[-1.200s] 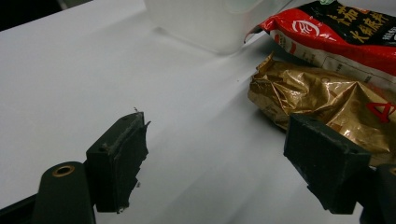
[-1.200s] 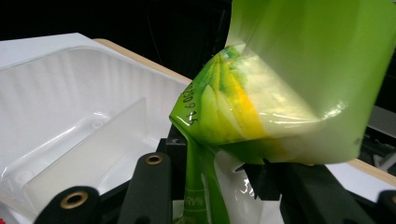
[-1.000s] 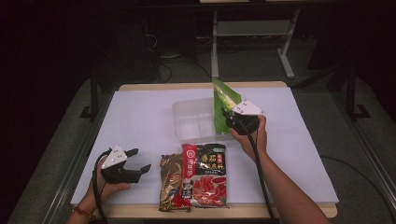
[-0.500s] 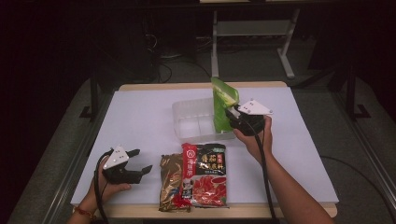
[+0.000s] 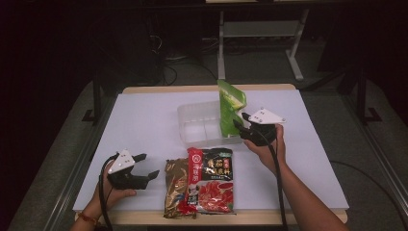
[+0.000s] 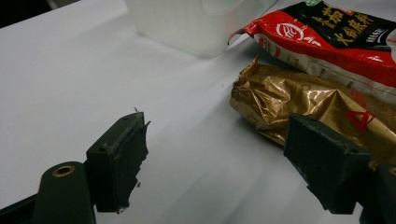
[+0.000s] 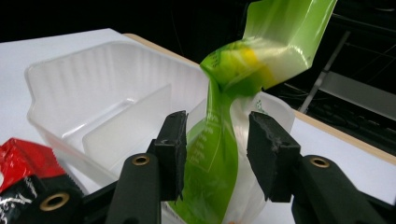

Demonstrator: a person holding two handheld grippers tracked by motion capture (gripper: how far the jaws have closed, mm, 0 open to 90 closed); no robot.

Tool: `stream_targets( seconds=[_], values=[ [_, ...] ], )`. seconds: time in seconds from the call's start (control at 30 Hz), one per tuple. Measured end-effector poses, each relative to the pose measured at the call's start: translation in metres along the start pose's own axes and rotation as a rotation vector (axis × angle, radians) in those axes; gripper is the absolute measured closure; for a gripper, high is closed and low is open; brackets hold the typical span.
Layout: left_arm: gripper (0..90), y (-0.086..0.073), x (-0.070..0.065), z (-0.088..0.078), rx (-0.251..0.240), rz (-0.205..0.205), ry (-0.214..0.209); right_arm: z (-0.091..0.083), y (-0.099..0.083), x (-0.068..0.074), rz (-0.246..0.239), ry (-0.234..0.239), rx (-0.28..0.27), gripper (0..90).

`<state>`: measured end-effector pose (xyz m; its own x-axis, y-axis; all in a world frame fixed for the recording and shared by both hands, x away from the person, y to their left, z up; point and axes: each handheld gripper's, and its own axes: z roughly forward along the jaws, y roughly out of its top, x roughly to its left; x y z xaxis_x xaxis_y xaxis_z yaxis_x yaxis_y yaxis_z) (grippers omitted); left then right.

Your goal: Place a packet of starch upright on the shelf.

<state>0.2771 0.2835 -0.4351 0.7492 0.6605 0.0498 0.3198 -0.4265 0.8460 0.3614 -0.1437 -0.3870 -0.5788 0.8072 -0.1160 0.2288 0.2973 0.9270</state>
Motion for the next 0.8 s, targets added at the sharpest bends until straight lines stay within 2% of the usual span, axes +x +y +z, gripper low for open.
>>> stream_targets(
  seconds=[0.27,0.47,0.8],
  values=[
    [21.0,0.003,-0.005,0.001,0.0,0.001,-0.03,-0.005,-0.005,0.001,-0.011,0.025,0.007,56.3],
    [20.3,0.005,-0.008,0.005,0.007,-0.019,-0.059,-0.01,-0.008,0.004,-0.019,0.046,0.015,55.2],
    [18.8,0.011,-0.016,0.019,0.043,-0.059,-0.132,-0.022,-0.018,0.007,-0.034,0.072,0.043,53.1]
  ],
)
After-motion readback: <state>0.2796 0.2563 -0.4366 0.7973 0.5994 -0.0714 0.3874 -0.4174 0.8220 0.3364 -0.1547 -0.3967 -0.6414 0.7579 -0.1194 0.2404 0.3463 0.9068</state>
